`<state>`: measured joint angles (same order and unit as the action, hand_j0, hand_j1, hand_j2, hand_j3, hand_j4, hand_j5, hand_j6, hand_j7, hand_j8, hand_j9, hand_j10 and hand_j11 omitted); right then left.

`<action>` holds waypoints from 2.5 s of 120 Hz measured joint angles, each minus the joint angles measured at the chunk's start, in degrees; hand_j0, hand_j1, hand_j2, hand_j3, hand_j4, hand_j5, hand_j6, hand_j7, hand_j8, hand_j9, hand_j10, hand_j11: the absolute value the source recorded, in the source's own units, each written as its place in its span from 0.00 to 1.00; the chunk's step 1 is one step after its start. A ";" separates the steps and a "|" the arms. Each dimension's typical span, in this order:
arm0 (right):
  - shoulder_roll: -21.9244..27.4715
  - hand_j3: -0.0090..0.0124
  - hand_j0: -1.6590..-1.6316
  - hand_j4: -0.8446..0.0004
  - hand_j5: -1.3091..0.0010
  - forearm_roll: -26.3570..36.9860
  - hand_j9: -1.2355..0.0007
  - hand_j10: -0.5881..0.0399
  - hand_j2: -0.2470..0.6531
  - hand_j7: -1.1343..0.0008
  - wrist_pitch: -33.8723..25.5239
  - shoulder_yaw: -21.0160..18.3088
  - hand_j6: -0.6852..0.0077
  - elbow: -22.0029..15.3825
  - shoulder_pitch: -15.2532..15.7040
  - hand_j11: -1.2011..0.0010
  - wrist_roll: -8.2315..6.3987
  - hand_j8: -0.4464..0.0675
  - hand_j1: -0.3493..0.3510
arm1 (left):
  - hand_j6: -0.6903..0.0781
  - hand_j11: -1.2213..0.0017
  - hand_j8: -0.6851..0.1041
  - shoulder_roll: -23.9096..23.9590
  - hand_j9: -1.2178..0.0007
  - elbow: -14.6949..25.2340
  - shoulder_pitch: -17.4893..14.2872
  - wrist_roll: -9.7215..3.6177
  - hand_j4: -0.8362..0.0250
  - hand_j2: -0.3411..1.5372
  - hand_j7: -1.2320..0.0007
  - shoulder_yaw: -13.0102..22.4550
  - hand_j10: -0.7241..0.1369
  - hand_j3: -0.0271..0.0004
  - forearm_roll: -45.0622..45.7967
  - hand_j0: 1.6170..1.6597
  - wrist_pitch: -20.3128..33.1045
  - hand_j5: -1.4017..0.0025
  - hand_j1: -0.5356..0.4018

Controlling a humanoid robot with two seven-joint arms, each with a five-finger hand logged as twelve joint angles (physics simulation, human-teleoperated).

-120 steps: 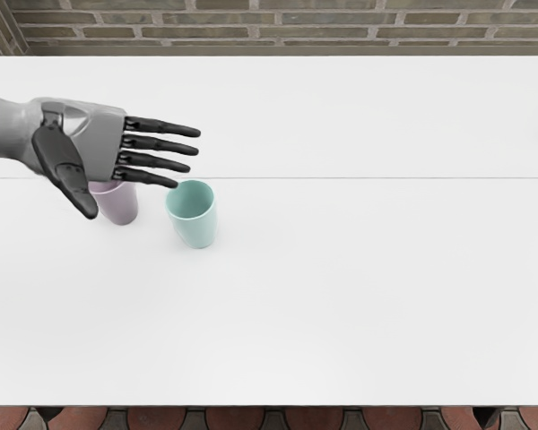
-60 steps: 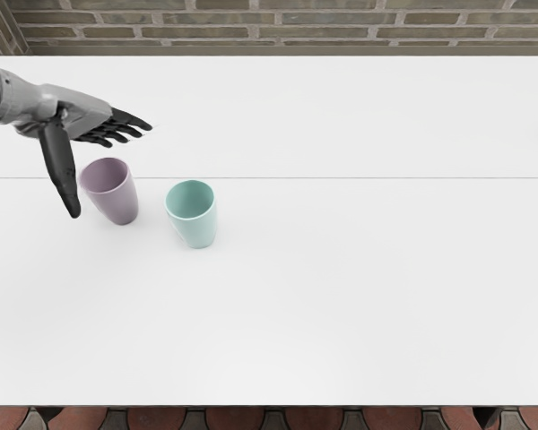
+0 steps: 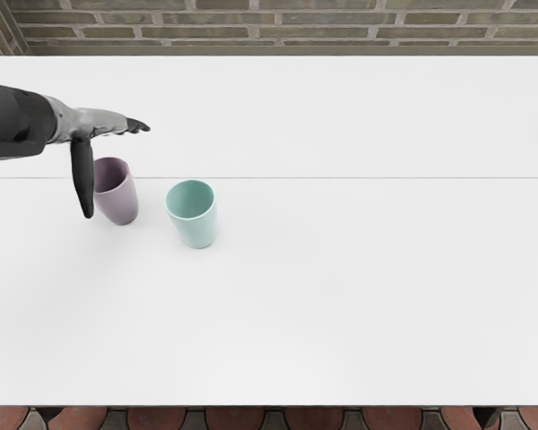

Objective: Pick up cup and place in cup with left hand

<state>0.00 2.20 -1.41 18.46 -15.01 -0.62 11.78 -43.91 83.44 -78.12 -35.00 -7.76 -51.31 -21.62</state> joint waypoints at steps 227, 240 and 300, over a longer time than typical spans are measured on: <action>0.00 0.42 0.04 0.96 0.97 0.00 0.97 0.89 0.27 0.96 0.00 0.00 0.94 0.04 -0.18 0.97 0.00 0.81 0.05 | 0.48 0.67 0.47 1.70 0.67 -1.15 10.98 0.00 0.61 0.22 0.67 0.91 0.48 0.99 -7.88 0.96 18.28 0.71 0.55; 0.00 0.42 0.04 0.96 0.97 0.00 0.97 0.89 0.27 0.96 0.00 0.00 0.94 0.02 -0.19 0.97 0.00 0.81 0.05 | 0.39 0.65 0.44 1.82 0.65 -1.15 11.07 0.00 0.58 0.22 0.65 0.73 0.45 0.99 -7.89 0.96 18.30 0.69 0.53; 0.00 0.42 0.04 0.96 0.97 0.00 0.97 0.89 0.27 0.96 0.00 0.00 0.94 0.06 -0.23 0.97 0.00 0.81 0.05 | 0.52 0.53 0.48 1.44 0.53 -0.82 10.22 -0.01 0.49 0.24 0.54 0.21 0.36 0.99 -7.00 0.90 18.11 0.59 0.45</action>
<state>0.00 2.20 -1.41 18.46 -14.95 -0.85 11.78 -42.48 82.62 -67.90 -35.01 -7.55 -58.32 -3.51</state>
